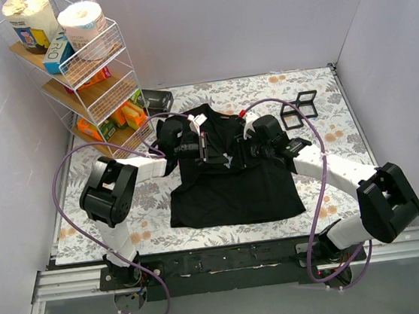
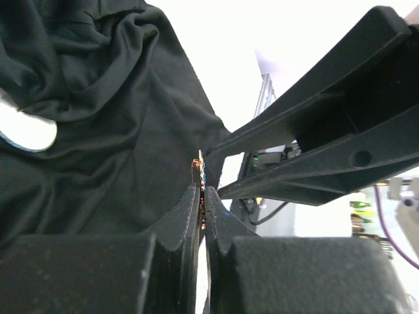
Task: Pin the brooch onto the clothing
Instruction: Pick up the brooch from the brooch box.
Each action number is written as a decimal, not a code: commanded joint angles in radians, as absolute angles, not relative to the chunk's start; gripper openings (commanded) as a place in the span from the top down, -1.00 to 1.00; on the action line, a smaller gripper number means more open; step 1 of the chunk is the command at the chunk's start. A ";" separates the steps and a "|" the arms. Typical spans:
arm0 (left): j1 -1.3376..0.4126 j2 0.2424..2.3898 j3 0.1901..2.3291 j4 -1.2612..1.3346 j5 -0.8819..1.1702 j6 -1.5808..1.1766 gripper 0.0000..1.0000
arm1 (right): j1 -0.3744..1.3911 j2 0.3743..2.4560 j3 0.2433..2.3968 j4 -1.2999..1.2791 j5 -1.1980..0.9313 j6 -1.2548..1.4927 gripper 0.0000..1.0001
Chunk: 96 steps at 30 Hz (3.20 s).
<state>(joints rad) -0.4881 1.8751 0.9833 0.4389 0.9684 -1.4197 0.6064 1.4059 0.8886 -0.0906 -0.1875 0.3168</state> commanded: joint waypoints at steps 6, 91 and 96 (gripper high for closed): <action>-0.499 1.701 1.012 0.255 0.750 -1.069 1.00 | 0.598 1.313 0.933 -0.164 -0.132 0.469 -0.01; -1.068 1.468 0.765 0.345 -0.210 -0.288 -0.96 | 0.565 1.442 0.723 0.259 -0.223 1.177 0.97; -1.048 1.390 0.785 0.312 -0.141 -0.356 -0.96 | 0.519 1.368 0.693 0.278 -0.193 1.117 0.97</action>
<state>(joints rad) -1.0653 1.4963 0.7589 0.3126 -0.2142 -0.2905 0.5591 1.4441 0.7086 0.2279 -0.2165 1.1812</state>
